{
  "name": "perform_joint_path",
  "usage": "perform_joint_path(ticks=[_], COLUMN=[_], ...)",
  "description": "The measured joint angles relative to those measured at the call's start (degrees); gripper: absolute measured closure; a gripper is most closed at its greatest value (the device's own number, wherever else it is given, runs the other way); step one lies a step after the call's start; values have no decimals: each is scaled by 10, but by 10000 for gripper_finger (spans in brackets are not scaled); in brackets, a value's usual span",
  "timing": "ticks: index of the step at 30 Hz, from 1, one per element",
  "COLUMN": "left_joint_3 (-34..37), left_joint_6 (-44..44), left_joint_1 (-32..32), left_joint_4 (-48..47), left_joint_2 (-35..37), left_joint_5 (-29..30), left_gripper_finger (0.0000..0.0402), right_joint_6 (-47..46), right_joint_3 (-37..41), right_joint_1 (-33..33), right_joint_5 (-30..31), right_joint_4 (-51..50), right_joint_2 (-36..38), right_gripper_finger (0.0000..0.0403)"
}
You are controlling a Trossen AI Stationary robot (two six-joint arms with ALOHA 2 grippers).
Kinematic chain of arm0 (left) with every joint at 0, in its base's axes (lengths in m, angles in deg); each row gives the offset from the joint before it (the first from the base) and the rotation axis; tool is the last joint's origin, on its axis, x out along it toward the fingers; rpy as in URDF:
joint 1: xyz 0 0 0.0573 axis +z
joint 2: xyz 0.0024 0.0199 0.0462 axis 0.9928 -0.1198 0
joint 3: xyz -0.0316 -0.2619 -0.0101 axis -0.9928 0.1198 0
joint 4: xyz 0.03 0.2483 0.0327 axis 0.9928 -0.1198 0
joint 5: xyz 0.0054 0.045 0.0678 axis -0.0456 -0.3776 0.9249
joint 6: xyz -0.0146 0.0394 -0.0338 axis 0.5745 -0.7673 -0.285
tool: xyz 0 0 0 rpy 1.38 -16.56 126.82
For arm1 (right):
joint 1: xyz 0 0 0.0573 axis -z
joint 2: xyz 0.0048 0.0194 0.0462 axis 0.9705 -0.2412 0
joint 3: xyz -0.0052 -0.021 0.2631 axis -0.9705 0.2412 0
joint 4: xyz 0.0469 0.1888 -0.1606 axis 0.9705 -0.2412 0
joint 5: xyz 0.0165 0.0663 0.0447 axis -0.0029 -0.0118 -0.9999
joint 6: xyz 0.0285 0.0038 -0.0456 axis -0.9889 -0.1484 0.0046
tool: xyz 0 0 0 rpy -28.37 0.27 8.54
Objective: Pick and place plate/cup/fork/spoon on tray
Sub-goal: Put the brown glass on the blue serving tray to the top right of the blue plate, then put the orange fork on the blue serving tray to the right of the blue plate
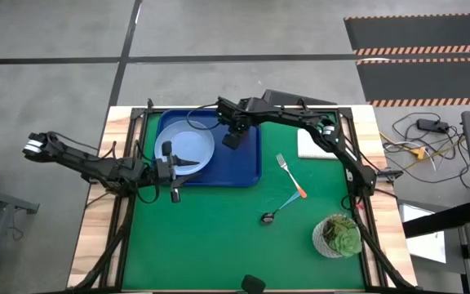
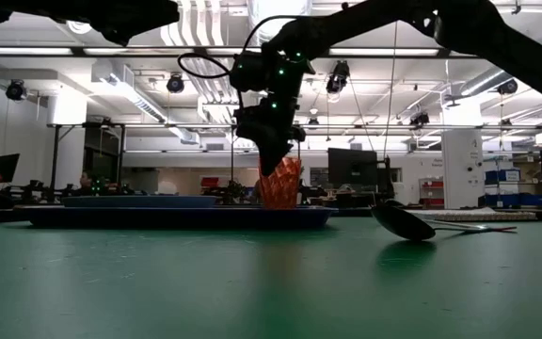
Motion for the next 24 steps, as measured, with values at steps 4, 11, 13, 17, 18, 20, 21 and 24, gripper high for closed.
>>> perform_joint_path(ticks=[4,11,13,17,18,20,21,24], left_joint_3=[0,0,0,0,0,0,0,0], left_joint_6=[0,0,0,0,0,1,1,1], left_joint_1=[0,0,0,0,0,0,0,0], left_joint_4=[0,0,0,1,0,0,0,0], left_joint_2=[0,-1,0,-1,-1,-1,-1,-1], left_joint_5=[0,0,0,0,0,0,0,0], left_gripper_finger=[279,279,279,279,279,279,279,279], right_joint_6=[-5,-5,-9,-23,-28,-33,-34,-34], right_joint_3=[0,0,0,-5,-5,-5,-5,-5], right_joint_1=[0,0,-1,-5,-7,-13,-16,-33], right_joint_5=[0,1,1,1,1,1,1,1], right_joint_4=[2,3,3,-2,-3,-4,-5,-8], right_joint_2=[0,11,23,50,58,74,84,110], right_gripper_finger=[341,304,303,305,305,303,303,305])
